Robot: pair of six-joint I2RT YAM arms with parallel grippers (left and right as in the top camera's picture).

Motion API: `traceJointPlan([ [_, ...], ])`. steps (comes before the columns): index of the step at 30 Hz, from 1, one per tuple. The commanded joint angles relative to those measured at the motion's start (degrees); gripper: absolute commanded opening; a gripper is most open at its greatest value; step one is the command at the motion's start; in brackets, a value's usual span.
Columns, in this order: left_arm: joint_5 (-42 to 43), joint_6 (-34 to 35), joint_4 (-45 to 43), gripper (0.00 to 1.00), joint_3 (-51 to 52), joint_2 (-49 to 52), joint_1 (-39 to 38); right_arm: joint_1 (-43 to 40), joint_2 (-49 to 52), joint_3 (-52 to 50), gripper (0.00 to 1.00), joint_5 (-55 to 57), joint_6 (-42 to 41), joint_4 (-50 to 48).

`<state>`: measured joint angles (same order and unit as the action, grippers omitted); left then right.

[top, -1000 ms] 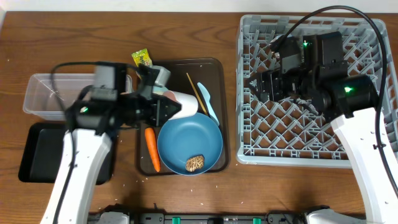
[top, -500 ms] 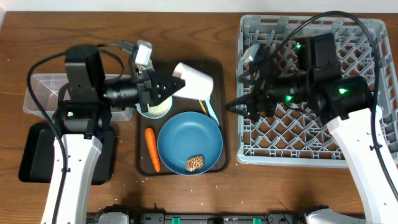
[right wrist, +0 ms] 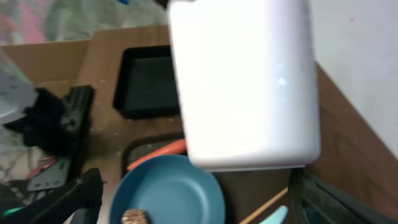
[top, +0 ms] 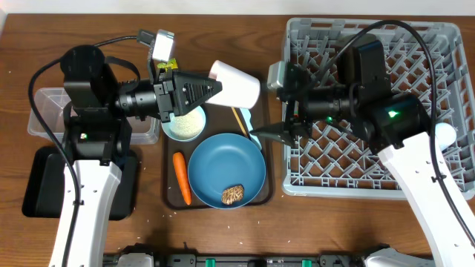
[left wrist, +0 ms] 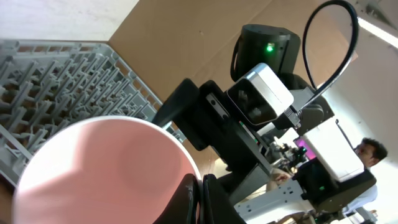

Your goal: Sort waste into correct bins and load items into the dishwasher rack

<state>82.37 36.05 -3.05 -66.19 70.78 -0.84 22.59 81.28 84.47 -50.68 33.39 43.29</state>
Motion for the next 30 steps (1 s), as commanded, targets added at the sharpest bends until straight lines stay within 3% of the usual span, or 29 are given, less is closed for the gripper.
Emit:
traceJointPlan([
  [1,1.25,2.71,-0.33,0.06,-0.66,-0.13,0.11,0.31,0.57,0.00,0.88,4.61,-2.97,-1.68],
  [9,1.20,7.74,-3.63,0.06,-0.66,-0.13,0.11,1.33,3.08,-0.02,0.87,4.13,-5.14,-8.26],
  [16,1.20,10.58,-8.04,0.06,-0.66,-0.11,0.11,2.62,5.33,0.00,0.79,3.41,-7.02,-11.67],
  [24,1.20,10.56,-8.02,0.06,-0.66,-0.07,0.11,2.60,5.05,0.00,0.89,2.38,-6.97,-14.27],
  [30,1.20,10.56,-8.04,0.06,-0.66,-0.07,0.13,2.56,3.87,0.00,0.85,2.38,-6.97,-16.94],
])
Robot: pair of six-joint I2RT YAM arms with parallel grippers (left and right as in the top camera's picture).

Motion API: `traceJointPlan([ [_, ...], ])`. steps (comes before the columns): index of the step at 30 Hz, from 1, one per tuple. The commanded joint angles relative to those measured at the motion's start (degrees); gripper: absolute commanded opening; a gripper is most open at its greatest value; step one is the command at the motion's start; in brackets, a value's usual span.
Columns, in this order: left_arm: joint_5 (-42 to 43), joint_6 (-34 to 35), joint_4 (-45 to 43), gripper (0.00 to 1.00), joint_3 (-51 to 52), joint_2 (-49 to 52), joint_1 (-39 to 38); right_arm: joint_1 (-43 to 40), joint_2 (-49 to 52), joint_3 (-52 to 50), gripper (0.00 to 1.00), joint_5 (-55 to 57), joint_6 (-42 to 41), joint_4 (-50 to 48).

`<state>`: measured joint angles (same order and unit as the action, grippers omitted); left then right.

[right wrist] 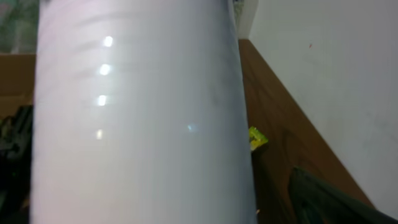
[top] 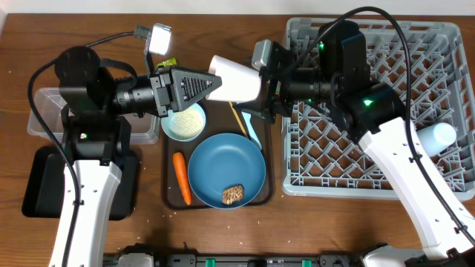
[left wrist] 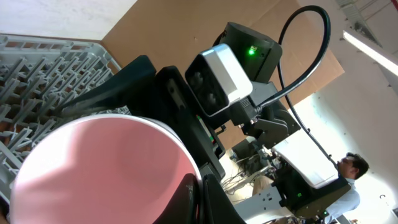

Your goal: Sort waste into correct bins and load items into the dishwasher rack

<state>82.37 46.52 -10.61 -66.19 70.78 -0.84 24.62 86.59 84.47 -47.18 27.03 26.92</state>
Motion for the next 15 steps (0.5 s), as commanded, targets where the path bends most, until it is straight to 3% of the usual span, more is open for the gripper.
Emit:
traceJointPlan([
  [1,1.20,0.09,-0.48,0.06,-0.66,-0.07,0.13,0.52,-1.66,0.00,0.84,-1.11,-0.59,-0.79],
  [5,1.18,0.09,-0.72,0.06,-0.66,-0.07,0.13,0.52,-2.16,0.00,0.80,-1.20,-0.61,-0.98],
  [8,0.98,0.09,-1.31,0.06,-0.66,-0.07,0.13,0.52,-2.60,0.00,0.83,-1.31,-0.59,-0.72],
  [10,0.96,0.11,-1.86,0.06,-0.66,-0.07,0.13,0.52,-3.04,0.00,0.67,-1.31,-0.61,-0.74],
  [15,0.92,0.11,-1.99,0.06,-0.66,-0.07,0.13,0.52,-4.52,0.00,0.66,-1.25,-0.68,-0.11],
])
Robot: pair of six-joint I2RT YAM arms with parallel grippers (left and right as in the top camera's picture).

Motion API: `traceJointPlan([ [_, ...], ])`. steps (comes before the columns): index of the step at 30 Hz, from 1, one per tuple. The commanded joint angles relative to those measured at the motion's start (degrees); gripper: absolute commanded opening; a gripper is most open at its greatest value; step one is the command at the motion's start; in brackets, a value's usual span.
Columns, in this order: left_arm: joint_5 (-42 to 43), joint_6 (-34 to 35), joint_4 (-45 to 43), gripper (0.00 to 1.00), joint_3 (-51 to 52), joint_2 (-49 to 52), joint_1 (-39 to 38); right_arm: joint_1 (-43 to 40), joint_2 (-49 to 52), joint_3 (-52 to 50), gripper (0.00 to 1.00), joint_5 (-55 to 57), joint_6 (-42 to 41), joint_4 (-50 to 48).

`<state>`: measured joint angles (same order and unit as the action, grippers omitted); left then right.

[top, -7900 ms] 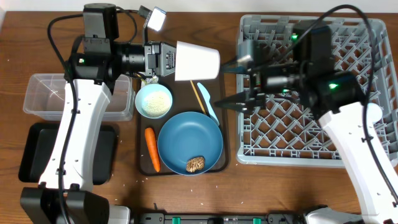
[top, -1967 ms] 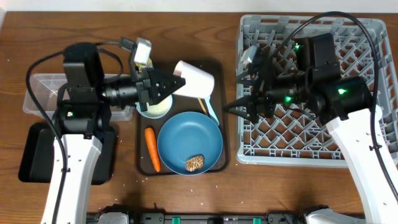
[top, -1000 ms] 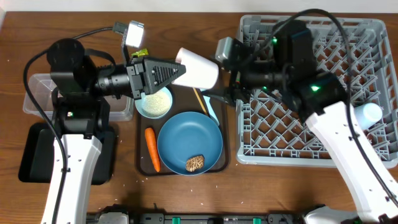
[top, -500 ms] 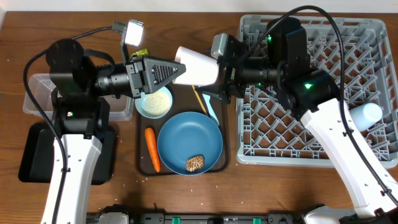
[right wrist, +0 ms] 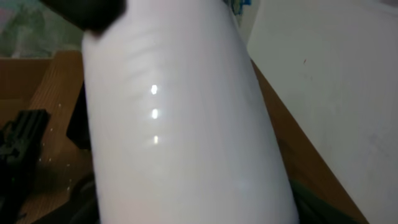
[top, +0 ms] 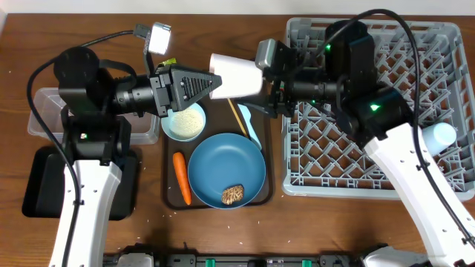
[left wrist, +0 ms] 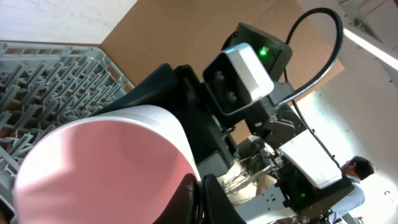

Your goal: Sort waste into correct bins and load items into the dishwasher rack

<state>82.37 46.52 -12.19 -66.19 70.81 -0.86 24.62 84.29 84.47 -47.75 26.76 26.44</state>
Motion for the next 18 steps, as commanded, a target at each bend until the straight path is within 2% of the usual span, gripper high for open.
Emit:
traceJointPlan([
  [1,0.92,0.11,-0.42,0.06,-0.66,-0.09,0.15,0.50,-2.49,0.00,0.66,-0.61,-0.42,0.63],
  [7,0.96,0.11,-0.42,0.10,-0.66,-0.09,0.15,-0.31,-3.80,0.00,0.60,5.22,-3.23,3.89],
  [13,0.92,0.09,-0.42,0.10,-0.66,-0.09,0.15,-0.87,-3.93,0.00,0.56,5.29,-3.41,7.06],
  [15,0.92,0.11,-0.42,0.11,-0.66,-0.09,0.15,-0.87,-3.93,0.00,0.50,5.29,-3.54,7.15],
  [18,0.94,0.11,-0.42,0.25,-0.66,-0.09,0.17,-0.98,-3.96,0.00,0.52,6.12,-4.90,7.30],
])
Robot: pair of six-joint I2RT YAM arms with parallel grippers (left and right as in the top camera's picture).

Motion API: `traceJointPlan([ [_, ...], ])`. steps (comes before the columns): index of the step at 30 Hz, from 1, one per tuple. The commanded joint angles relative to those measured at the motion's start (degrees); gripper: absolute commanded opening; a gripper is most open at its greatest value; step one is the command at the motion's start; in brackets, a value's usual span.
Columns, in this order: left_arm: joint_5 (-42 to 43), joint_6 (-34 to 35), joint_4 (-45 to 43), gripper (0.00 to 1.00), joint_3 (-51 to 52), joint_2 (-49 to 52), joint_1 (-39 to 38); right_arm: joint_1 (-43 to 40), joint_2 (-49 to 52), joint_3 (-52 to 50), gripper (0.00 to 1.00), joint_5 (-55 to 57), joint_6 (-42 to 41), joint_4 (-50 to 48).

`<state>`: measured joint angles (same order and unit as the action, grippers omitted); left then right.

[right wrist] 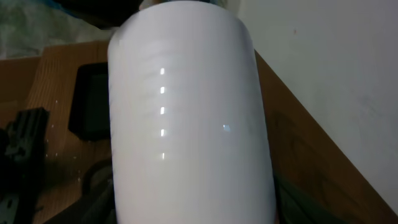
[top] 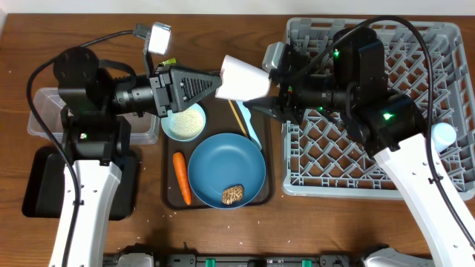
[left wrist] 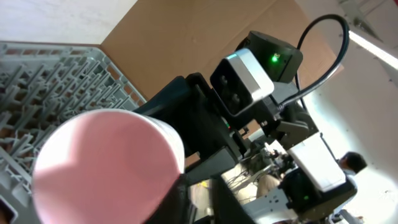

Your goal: Sort waste into correct bins and load items into the dishwasher rack

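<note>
A white cup with a pink inside point(top: 241, 78) hangs tilted over the back of the black tray point(top: 169, 196). My right gripper point(top: 269, 95) is shut on its body, which fills the right wrist view as the cup point(right wrist: 193, 124) between dark fingers point(right wrist: 297, 200). My left gripper point(top: 216, 84) sits at the cup's mouth with its fingers parted and nothing between them; in the left wrist view the cup point(left wrist: 106, 162) lies left of the left gripper point(left wrist: 204, 202). The grey dishwasher rack point(top: 371, 163) stands to the right.
On the tray lie a blue plate point(top: 226, 167) with a brown scrap point(top: 233, 194), a carrot point(top: 181, 178), a bowl of rice point(top: 184, 122), a chopstick point(top: 239, 121) and a pale blue spoon point(top: 252, 135). A clear bin point(top: 43, 111) and black bin point(top: 41, 189) stand left.
My left gripper's fingers, pinched on the cup's rim before, now stand apart and off it. The cup sits a little further right and more tilted in the right gripper.
My left gripper held the cup by its rim above the tray while the right gripper was open near the rack's left edge. Then the right gripper was around the cup, then shut on it. Now the left has let go and the right holds it alone.
</note>
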<state>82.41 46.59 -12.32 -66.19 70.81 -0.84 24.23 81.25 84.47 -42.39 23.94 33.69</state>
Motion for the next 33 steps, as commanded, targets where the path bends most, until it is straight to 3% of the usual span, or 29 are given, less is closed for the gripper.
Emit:
traceJointPlan([
  [1,0.90,0.02,-0.28,0.26,-0.66,-0.09,0.17,-0.70,-0.92,0.00,0.50,2.29,-3.08,0.31],
  [11,0.90,-0.44,-0.31,0.27,-0.66,-0.09,0.17,-6.01,-2.29,0.22,0.46,25.22,-18.53,14.05],
  [16,0.79,-1.01,-0.46,0.27,-0.66,-0.09,0.17,-12.90,-4.96,1.49,0.45,28.92,-26.62,26.73],
  [23,0.55,-1.95,-0.46,0.27,-0.66,-0.09,0.17,-25.57,-6.01,3.45,0.44,32.15,-28.63,44.83],
  [29,0.55,-1.95,-0.46,0.27,-0.66,-0.09,0.17,-34.75,-5.31,3.45,0.44,44.48,-31.01,51.71],
  [33,0.55,-1.95,-0.46,0.27,-0.66,-0.09,0.17,-39.50,-3.82,3.43,0.44,45.20,-31.63,52.24],
])
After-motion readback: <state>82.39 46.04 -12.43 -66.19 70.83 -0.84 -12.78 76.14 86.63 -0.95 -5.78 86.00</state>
